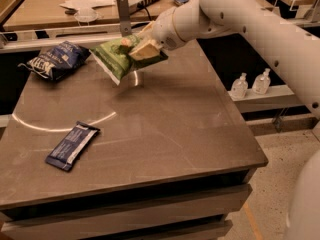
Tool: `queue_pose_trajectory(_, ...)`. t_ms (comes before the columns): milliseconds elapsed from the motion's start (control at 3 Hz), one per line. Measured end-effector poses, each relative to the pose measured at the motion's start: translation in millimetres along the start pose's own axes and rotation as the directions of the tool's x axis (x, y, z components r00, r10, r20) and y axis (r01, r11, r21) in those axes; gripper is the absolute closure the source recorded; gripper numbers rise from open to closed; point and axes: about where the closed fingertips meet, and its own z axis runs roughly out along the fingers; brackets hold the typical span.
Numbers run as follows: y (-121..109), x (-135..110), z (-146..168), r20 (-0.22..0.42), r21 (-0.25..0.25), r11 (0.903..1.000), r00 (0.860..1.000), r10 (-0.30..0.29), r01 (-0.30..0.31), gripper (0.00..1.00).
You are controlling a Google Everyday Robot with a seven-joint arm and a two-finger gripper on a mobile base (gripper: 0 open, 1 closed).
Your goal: Move green jalapeno chip bag near blue chip bag
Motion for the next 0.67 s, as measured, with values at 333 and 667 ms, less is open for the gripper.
queue_pose_trajectory(333, -13, -9, 56, -0.024, -0.007, 0.9999, 1.0, 0.011, -0.011, 0.96)
queue_pose_trajectory(667, -15, -8, 85, -0.057, -0.015, 0.9994, 0.998, 0.031, -0.032, 0.73)
